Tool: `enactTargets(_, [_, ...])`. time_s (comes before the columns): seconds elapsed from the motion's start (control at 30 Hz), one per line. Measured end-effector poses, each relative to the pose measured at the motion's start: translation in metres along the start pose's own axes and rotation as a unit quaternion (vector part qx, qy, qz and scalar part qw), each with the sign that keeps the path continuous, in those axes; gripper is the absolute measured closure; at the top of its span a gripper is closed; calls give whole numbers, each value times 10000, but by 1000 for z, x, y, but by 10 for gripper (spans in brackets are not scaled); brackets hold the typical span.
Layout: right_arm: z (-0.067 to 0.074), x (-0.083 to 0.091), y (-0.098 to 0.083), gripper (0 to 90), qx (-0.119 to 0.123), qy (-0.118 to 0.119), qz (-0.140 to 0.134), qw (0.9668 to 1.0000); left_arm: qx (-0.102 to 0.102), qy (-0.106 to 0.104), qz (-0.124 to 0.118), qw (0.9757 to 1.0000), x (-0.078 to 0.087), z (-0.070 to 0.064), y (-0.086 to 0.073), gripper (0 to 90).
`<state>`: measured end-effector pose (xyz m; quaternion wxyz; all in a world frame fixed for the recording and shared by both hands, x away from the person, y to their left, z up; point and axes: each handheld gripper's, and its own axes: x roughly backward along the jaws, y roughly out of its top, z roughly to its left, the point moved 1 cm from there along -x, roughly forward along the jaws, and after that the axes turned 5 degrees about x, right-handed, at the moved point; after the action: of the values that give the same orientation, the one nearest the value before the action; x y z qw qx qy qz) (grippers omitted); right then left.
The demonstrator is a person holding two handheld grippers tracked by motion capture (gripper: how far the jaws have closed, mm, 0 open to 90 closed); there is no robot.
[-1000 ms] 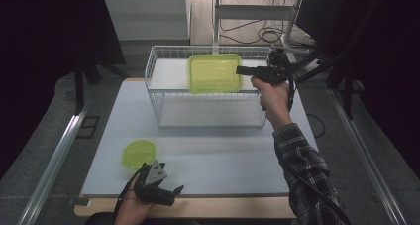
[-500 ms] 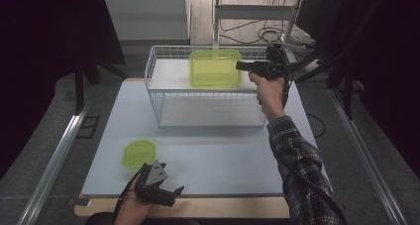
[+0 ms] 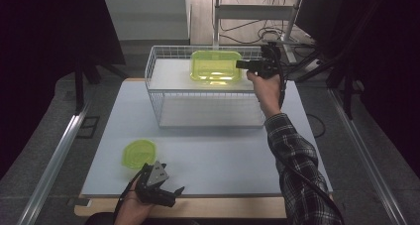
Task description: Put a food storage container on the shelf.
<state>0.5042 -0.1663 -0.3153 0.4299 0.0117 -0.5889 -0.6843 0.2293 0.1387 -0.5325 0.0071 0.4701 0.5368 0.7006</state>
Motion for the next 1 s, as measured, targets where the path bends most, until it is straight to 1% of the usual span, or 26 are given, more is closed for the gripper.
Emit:
enactTargets(0.03, [1,-1,1,719,54,-33,22,10000,-1,-1,3,10000,0,0,0,42])
enactTargets(0.13, [1,-2,2,719,67,-35,25,10000,6,-1,4,10000,0,0,0,42])
enactTargets(0.27, [-2,-5,2,703,-28,-6,1,10000,-21,5,30,10000,-1,-1,0,42])
enactTargets(0.33, [-2,-6,1,687,-38,-23,5,10000,-24,6,33,10000,-1,-1,0,42])
enactTargets(0.4, [-2,-8,1,652,-1,-79,64,9999,-22,5,37,10000,-1,-1,0,43])
enactTargets(0.5, [-4,-10,0,643,-71,-53,78,9999,-24,4,40,10000,-1,-1,0,42])
enactTargets(0.53, [-4,-11,1,609,8,-170,105,9998,-26,1,47,10000,-1,-1,0,42])
enactTargets(0.57, [-4,-11,1,609,8,-170,105,9998,-26,1,47,10000,-1,-1,0,42])
enactTargets(0.6, [-4,-11,1,608,86,-197,110,9997,-30,-1,51,10000,-1,-1,0,42])
enactTargets(0.67, [-4,-11,3,604,114,-219,133,9996,-35,-1,55,10000,-2,-1,0,43])
enactTargets(0.8, [-3,-9,3,583,148,-183,94,9997,-31,5,44,10000,-1,-1,0,42])
enactTargets(0.87, [-2,-6,4,570,184,-169,50,9997,-27,11,40,10000,-1,-1,0,42])
enactTargets(0.9, [-1,-2,4,567,204,-133,9,9997,-25,12,38,10000,-1,-1,0,42])
enactTargets(1.0, [0,3,4,572,260,-85,5,9996,-27,10,37,10000,-1,-1,0,42])
